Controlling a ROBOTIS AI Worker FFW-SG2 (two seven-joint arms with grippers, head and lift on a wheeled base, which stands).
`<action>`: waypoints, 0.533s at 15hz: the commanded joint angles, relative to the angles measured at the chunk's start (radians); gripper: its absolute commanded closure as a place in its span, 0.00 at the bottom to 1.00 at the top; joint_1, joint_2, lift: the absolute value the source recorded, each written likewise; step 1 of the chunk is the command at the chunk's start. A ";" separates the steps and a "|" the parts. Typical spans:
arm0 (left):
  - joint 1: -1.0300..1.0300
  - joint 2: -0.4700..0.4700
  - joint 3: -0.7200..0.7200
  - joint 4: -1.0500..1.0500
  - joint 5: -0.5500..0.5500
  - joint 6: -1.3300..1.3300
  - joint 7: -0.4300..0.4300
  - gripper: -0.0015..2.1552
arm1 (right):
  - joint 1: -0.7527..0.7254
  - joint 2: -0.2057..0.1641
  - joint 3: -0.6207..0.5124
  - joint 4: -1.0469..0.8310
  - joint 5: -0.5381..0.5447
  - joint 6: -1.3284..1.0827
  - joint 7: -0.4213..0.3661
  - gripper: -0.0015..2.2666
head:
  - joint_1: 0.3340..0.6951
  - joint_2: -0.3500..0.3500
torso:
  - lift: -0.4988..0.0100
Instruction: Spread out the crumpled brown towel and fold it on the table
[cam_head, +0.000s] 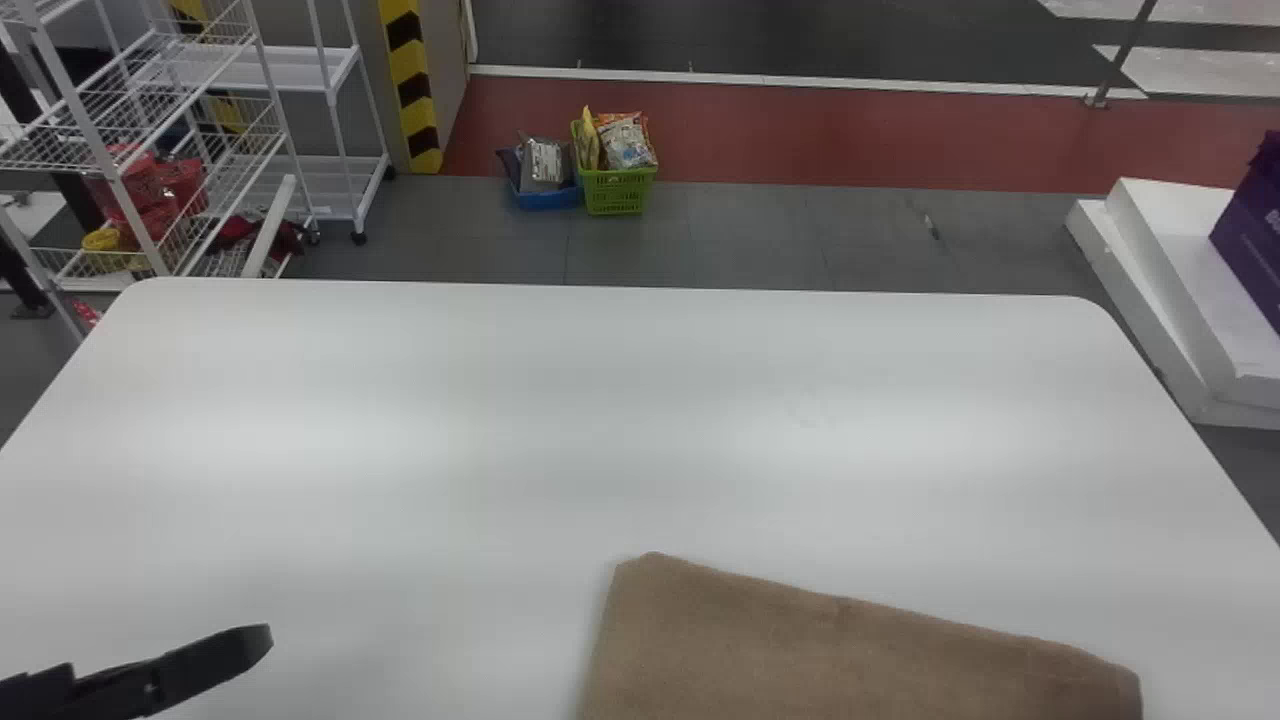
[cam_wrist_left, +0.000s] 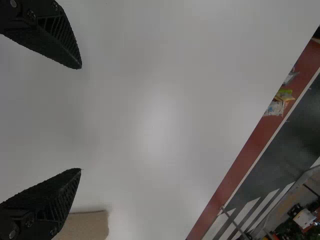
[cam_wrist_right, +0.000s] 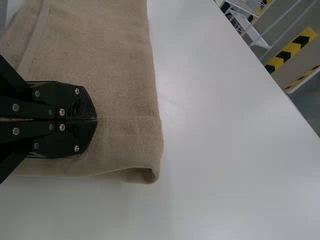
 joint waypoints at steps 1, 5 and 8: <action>0.000 -0.003 -0.001 -0.005 0.003 0.004 0.000 0.04 | -0.037 0.013 0.012 0.029 0.025 -0.007 -0.006 0.90 | 1.00 0.43 | 0.73; 0.000 -0.003 -0.008 -0.013 0.003 0.004 0.006 0.04 | -0.115 0.013 0.060 0.055 0.065 -0.025 -0.003 0.90 | 1.00 0.42 | 0.73; 0.002 -0.003 -0.008 -0.015 0.008 0.004 0.003 0.04 | -0.170 0.013 0.141 0.090 0.131 -0.010 -0.005 0.90 | 1.00 0.46 | 0.73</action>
